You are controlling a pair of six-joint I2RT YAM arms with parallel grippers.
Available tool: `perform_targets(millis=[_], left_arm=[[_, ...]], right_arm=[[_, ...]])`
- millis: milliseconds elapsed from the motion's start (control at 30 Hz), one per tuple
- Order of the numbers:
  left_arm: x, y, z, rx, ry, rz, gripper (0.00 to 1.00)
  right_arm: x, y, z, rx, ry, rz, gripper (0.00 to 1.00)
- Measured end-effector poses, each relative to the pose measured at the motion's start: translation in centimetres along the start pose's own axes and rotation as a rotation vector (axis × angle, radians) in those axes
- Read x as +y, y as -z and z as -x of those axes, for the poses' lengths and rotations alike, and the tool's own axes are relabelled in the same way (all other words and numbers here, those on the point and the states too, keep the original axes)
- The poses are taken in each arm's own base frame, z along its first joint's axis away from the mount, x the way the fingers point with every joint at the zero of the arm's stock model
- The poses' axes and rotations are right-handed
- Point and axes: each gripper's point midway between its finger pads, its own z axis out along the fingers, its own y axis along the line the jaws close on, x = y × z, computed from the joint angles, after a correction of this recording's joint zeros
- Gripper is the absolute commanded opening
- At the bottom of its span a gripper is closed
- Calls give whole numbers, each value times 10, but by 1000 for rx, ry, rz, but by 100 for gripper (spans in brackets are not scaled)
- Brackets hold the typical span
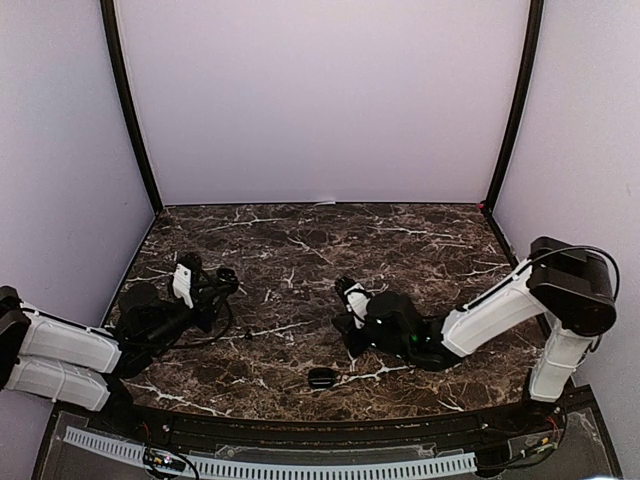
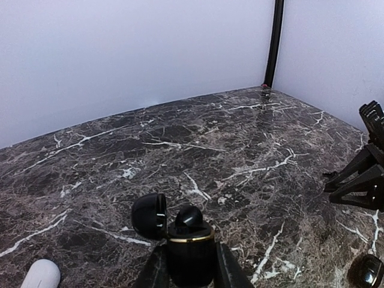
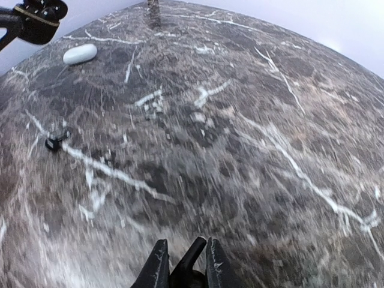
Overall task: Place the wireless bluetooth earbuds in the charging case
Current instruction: Pick up the right earbud from the center of the board, then place the right earbud at the center of the board.
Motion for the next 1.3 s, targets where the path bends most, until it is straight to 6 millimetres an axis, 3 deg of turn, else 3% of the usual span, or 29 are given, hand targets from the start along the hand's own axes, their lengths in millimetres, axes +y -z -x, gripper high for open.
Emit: perform_targets(millis=[167, 267, 367, 633, 800, 900, 1300], left_arm=[[-14, -2, -2, 10, -9, -79, 15], [-23, -3, 0, 2, -16, -131, 14], [-34, -5, -1, 5, -21, -196, 14], [-60, -6, -11, 27, -22, -355, 15], [-67, -6, -8, 14, -25, -400, 14], [-69, -6, -6, 6, -27, -415, 15], [-75, -4, -5, 1, -28, -448, 15]], right_arm=[[-12, 55, -51, 50, 21, 28, 9], [-13, 79, -68, 40, 22, 54, 10], [-16, 90, -78, 26, 24, 67, 10], [-3, 89, -88, -13, 92, 109, 14], [-2, 89, -100, -13, 126, 126, 30], [0, 89, -97, -30, 136, 134, 38], [-6, 100, -98, -39, 144, 128, 42]])
